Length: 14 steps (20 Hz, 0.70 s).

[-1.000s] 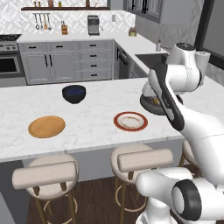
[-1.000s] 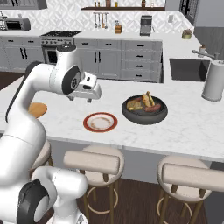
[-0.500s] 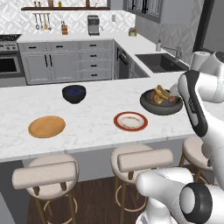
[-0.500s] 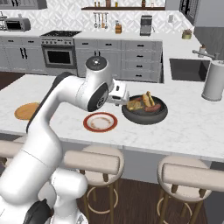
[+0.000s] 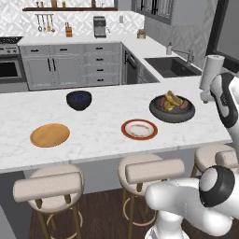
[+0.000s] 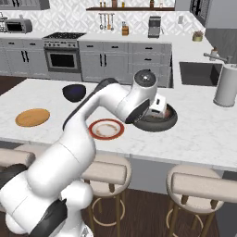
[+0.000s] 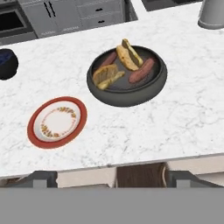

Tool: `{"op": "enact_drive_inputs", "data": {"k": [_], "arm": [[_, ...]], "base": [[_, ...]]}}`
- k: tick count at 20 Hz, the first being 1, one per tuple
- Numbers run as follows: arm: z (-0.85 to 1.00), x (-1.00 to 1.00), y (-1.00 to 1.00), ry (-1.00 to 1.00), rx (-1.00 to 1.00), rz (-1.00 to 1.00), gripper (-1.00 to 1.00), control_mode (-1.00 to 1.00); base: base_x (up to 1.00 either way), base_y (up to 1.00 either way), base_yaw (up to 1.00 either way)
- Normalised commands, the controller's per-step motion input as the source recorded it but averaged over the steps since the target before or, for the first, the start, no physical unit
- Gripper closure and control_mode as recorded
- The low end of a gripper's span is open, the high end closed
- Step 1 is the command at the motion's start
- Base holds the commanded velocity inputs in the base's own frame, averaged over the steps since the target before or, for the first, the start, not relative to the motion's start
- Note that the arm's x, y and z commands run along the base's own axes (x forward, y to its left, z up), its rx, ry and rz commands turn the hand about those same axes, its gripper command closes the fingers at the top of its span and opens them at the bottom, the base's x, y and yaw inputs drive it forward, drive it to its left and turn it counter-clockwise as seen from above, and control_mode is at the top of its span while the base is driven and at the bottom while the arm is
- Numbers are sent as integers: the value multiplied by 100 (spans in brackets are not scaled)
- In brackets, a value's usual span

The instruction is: Place one bun and one sausage from the bowl on each plate.

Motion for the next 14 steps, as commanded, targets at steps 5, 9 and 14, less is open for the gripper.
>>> {"op": "enact_drive_inputs", "data": {"k": [5,9,14], "arm": [[-24,64,-74,11,5,0,-100,-100],[-4,100,-8,23,8,-9,-100,-100],[-33,81,40,21,24,-14,-100,-100]], "base": [[0,0,0],[0,0,0],[0,0,0]]}}
